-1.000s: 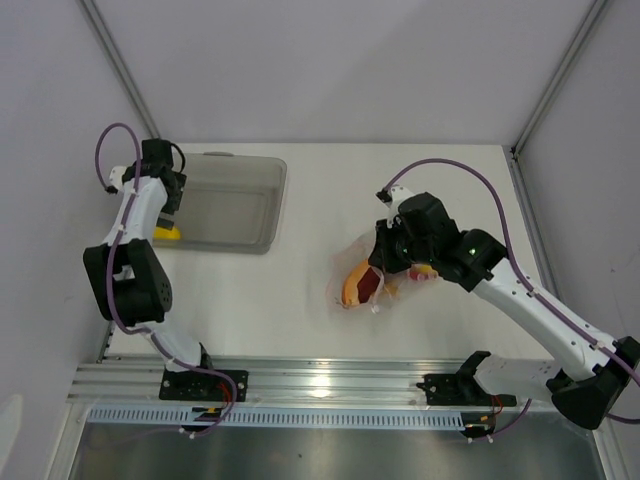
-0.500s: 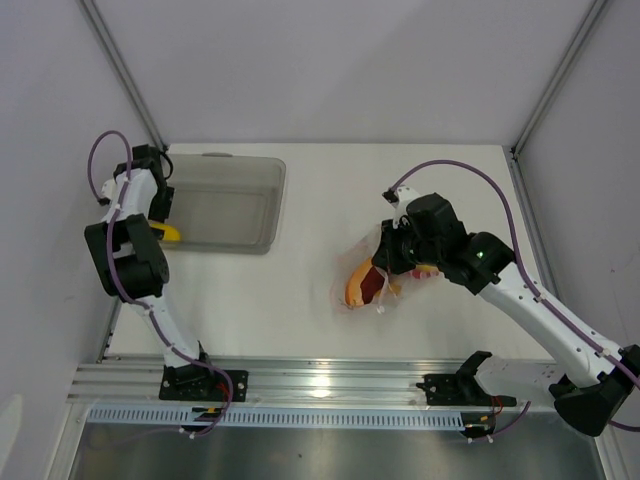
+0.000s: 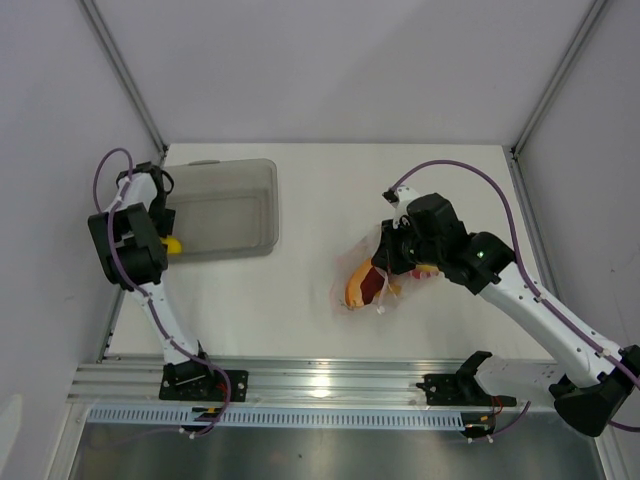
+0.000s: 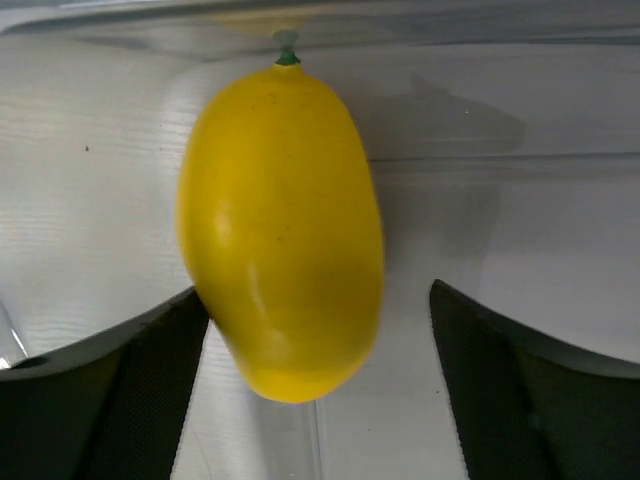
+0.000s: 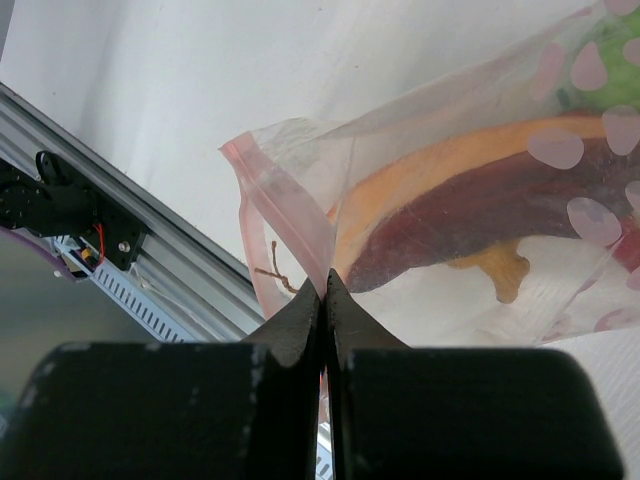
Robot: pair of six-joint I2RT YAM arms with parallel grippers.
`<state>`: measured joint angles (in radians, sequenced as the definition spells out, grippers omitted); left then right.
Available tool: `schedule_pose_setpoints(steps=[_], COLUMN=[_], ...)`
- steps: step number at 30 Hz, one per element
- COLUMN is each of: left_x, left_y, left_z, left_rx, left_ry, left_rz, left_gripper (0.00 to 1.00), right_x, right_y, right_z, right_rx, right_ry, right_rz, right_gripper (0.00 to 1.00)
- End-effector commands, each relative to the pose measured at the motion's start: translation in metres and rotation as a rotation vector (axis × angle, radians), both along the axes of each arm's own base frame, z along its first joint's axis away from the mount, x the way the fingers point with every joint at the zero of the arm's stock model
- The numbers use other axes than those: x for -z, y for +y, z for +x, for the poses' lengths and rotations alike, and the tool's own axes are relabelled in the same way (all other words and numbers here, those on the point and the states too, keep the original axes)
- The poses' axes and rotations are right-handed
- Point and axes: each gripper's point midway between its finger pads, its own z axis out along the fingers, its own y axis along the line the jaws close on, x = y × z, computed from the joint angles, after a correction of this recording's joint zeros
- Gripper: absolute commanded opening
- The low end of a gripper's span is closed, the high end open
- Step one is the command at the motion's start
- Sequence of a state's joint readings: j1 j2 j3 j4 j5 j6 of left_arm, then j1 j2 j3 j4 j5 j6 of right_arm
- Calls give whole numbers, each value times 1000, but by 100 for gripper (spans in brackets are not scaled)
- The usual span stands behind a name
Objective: Place the food in the zip-top bag and seal the zipper
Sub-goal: Pick up the fake fruit from the bin.
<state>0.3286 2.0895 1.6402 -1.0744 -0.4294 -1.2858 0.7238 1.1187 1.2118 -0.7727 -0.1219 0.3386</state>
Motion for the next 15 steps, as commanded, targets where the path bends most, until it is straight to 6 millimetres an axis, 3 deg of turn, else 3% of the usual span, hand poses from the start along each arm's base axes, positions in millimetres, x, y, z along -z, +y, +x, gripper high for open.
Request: schedule_pose_setpoints(steps=[1, 3, 4, 6, 7, 8, 9, 10, 13, 15], left_x=[-10, -8, -9, -8, -9, -10, -11, -13, -29, -50], left_y=[4, 3, 3, 1, 2, 1, -1, -1, -8, -20], left_z=[-1, 0, 3, 5, 7, 8, 9, 12, 18, 22], left_rx=[-49, -53, -52, -42, -39, -24, -13, 1, 42, 96], left_ry=[4, -8, -21, -33, -43, -46, -56, -74, -142, -191], left_rz=[-12, -28, -33, -52, -54, -55, -65, -66, -63, -60], left_gripper=[84, 71, 56, 42, 27, 20, 5, 1, 1, 0], right_x=[-17, -19, -21, -23, -21, -22, -20, -20, -20, -21], right_y=[1, 1, 1, 1, 0, 0, 0, 0, 0, -1], right_z=[2, 2, 3, 2, 2, 3, 4, 4, 6, 10], right_rx=[1, 4, 9, 9, 11, 15, 17, 16, 26, 36], right_ry=[-46, -50, -53, -55, -53, -55, -51, -53, -49, -48], right_rz=[47, 52, 57, 61, 57, 59, 54, 52, 44, 36], right_gripper=[0, 0, 0, 0, 0, 0, 0, 0, 0, 0])
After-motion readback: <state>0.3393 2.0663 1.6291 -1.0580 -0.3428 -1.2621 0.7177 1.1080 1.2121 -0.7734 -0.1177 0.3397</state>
